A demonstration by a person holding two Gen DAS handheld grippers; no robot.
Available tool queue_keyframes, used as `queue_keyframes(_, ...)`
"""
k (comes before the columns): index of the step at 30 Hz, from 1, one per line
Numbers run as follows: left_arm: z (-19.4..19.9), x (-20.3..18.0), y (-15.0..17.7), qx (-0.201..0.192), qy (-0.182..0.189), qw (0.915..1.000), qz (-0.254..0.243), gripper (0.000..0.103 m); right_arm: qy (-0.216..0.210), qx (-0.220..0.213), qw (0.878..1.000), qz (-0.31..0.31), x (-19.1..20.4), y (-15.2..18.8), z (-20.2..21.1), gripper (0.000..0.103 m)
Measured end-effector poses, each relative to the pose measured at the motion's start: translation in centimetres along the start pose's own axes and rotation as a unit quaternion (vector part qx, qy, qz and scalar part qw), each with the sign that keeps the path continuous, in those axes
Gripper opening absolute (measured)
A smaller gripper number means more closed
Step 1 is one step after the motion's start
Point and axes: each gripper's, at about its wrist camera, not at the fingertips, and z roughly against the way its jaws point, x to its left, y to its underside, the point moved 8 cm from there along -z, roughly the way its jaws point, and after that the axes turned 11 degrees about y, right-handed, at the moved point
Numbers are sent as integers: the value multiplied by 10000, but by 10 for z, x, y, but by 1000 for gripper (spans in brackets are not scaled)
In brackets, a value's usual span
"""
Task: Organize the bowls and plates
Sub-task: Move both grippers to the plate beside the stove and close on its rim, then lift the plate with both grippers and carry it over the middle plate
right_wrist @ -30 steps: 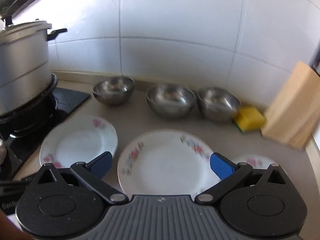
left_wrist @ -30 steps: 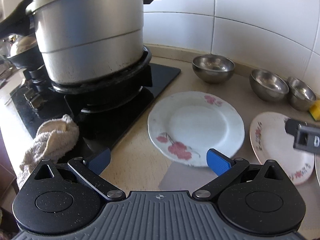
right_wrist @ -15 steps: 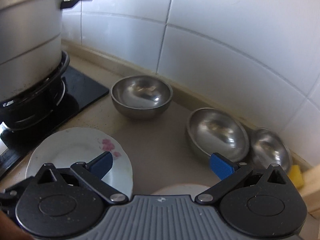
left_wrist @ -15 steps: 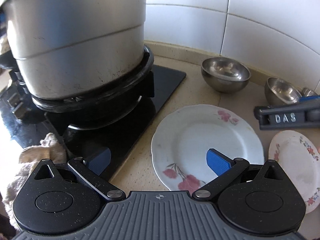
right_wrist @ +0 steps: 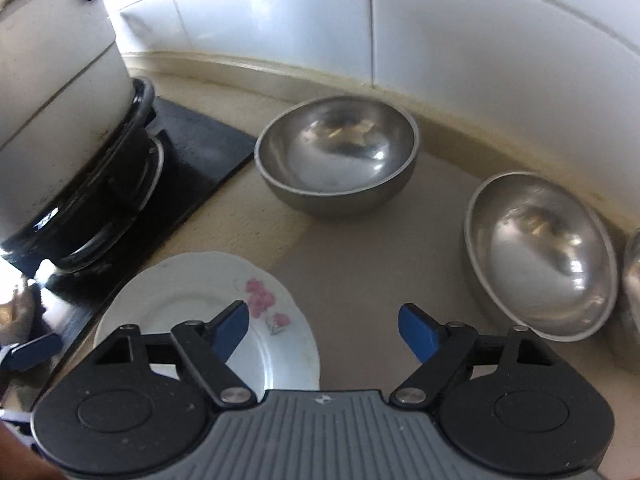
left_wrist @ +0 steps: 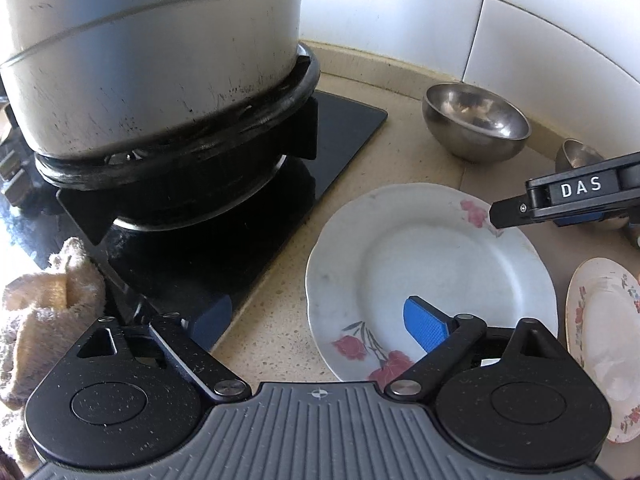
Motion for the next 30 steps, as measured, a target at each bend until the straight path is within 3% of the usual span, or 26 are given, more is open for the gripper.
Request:
queue_keyframes(5, -9, 1, 2, 112, 63, 9998, 126, 83, -559, 291, 9980, -97, 2, -1, -13, 50)
queue_keyframes(10, -10, 0, 1, 86, 120, 9998, 161, 84, -772, 415, 9961, -6, 5, 1, -18, 48)
queue_keyframes(13, -11, -1, 3, 109, 339, 9990, 272, 83, -1248, 607, 9903, -116, 12, 6, -16, 38)
queue_keyframes(18, -9, -5, 4, 48, 402, 9990, 212, 78, -1284, 636, 9897, -36, 11, 15, -9, 36)
queue_keyframes(20, -8, -7, 5, 23, 453, 9988, 204, 73, -1279, 675, 9895, -42, 10, 18, -9, 33)
queue_keyframes(22, -7, -10, 4, -4, 573, 9982, 180, 61, -1298, 688, 9891, -66, 8, 21, -8, 31)
queue_keyframes(23, -7, -11, 3, 6, 550, 9984, 147, 61, -1311, 694, 9889, -61, 8, 21, -8, 29)
queue_keyframes(28, -9, -5, -1, 31, 545, 9983, 223, 56, -1256, 722, 9892, -203, -3, 24, -8, 7)
queue_keyframes(30, -8, -7, -2, 64, 508, 9985, 186, 56, -1285, 733, 9885, -310, -6, 25, -7, 6)
